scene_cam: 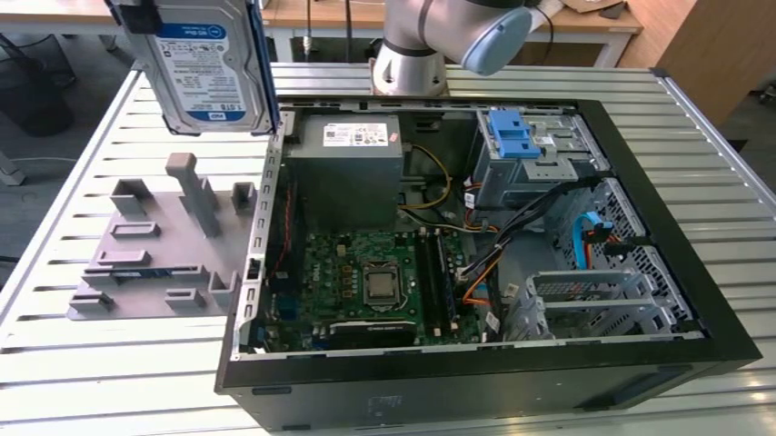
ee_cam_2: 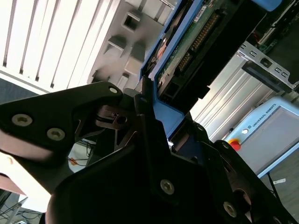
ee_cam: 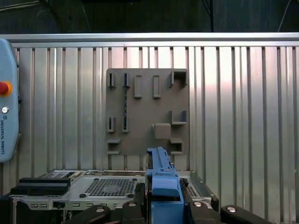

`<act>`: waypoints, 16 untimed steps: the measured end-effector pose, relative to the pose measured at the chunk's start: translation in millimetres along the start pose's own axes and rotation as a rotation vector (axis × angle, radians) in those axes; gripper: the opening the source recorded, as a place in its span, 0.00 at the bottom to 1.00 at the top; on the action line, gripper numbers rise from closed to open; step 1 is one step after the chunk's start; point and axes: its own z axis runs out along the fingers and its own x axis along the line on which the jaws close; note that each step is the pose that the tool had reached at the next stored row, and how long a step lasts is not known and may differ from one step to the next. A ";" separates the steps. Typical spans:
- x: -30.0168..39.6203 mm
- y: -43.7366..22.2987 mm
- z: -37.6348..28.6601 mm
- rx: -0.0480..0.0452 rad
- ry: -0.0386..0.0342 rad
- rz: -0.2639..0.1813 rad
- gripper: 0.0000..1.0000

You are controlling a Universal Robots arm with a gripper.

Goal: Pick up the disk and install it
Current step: 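Pick up the disk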

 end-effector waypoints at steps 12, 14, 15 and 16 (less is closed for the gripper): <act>7.8 -13.8 -0.2 -0.0013 0.0001 0.000 0.36; 9.3 -16.2 -0.3 -0.0015 0.0001 0.000 0.36; 10.1 -17.3 -0.3 -0.0016 0.0001 0.000 0.36; 10.8 -18.4 -0.3 -0.0018 0.0001 0.000 0.36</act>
